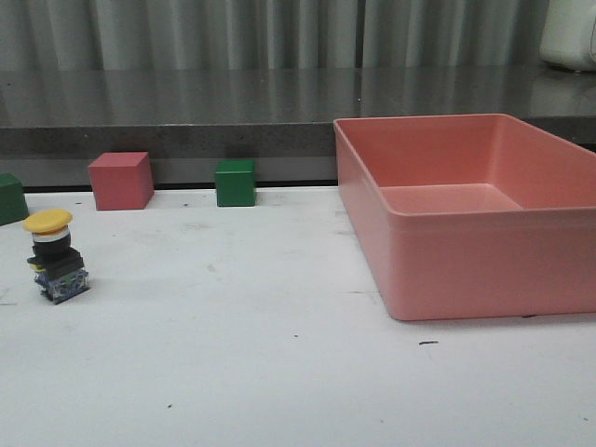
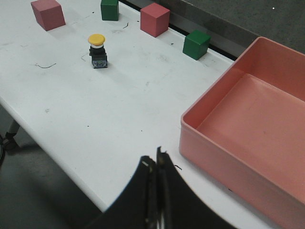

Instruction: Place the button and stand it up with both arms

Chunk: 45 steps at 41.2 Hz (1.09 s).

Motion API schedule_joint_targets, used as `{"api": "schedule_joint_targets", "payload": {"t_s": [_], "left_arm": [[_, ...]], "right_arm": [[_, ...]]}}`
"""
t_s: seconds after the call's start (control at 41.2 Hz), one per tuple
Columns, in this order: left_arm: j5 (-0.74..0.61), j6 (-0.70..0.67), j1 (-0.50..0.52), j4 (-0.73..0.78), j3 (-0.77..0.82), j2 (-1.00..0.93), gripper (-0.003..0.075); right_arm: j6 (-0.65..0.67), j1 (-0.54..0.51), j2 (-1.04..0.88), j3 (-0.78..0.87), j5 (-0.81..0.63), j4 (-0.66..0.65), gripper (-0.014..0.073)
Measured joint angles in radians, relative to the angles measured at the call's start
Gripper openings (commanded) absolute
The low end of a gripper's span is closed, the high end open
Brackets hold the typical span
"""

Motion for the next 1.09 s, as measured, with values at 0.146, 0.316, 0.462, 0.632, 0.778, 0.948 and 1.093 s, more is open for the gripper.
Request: {"api": "schedule_joint_targets", "payload": {"t_s": [0.146,0.316,0.462,0.632,0.778,0.948,1.093], "left_arm": [[-0.005,0.0,0.0,0.0,0.0,0.0,-0.002],[-0.005,0.0,0.0,0.0,0.0,0.0,-0.002],[-0.005,0.0,0.0,0.0,0.0,0.0,-0.002],[-0.005,0.0,0.0,0.0,0.0,0.0,-0.002],[-0.005,0.0,0.0,0.0,0.0,0.0,-0.002],[-0.005,0.0,0.0,0.0,0.0,0.0,-0.002],[-0.005,0.0,0.0,0.0,0.0,0.0,-0.002]], "right_arm": [[0.0,0.0,0.0,0.0,0.002,0.0,-0.0068],[0.0,0.0,0.0,0.0,0.004,0.0,-0.0068],[0.0,0.0,0.0,0.0,0.004,0.0,-0.0068],[0.0,0.0,0.0,0.0,0.004,0.0,-0.0068],[0.0,0.0,0.0,0.0,0.004,-0.002,-0.0068],[0.0,-0.065,-0.054,0.065,-0.042,-0.056,-0.0068],[0.0,-0.216,-0.179,0.255,-0.24,-0.038,-0.0068]]}}
